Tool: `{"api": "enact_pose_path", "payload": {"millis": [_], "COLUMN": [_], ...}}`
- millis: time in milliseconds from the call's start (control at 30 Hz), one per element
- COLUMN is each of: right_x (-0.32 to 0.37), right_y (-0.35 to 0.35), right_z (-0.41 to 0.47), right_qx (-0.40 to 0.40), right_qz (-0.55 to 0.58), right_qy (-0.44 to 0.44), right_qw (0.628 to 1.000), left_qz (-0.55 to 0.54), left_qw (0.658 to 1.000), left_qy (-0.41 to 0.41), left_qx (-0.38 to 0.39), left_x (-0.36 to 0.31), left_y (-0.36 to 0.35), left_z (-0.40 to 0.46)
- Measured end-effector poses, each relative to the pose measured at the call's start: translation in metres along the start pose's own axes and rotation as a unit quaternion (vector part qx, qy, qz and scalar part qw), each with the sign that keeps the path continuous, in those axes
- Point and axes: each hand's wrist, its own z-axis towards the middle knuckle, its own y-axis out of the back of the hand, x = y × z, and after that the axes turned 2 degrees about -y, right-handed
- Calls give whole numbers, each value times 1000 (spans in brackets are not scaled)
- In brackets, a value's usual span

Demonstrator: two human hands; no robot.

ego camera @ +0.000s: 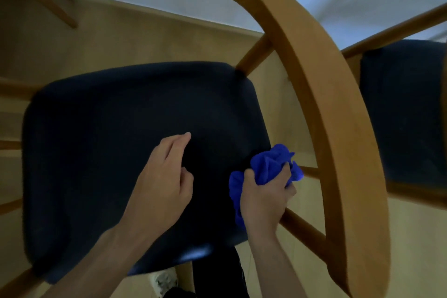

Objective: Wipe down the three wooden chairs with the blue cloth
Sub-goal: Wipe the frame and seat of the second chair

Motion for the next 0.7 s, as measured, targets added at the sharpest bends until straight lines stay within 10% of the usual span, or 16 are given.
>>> {"api": "enact_pose_path", "payload": {"millis": [233, 367, 500, 700], "right_x": [158, 66, -40, 10], "right_y": [-66, -35, -6, -39], "right_z": [50, 15, -46, -50], "right_qx": [32, -16, -42, -66], "right_qz": [-27, -109, -75, -16], "right_qy": [106, 172, -43, 8], "right_qw": [993, 979, 995, 998], "left_qz": [-10, -2, 10, -16], "left_qw": [1000, 1000, 998, 992], "left_qy": [10, -11, -50, -89], "left_qx": [-13, 8, 31, 83], "left_x": [22, 30, 37, 46], "left_y": [15, 32, 40, 26], "left_z": [20, 23, 27, 17]}}
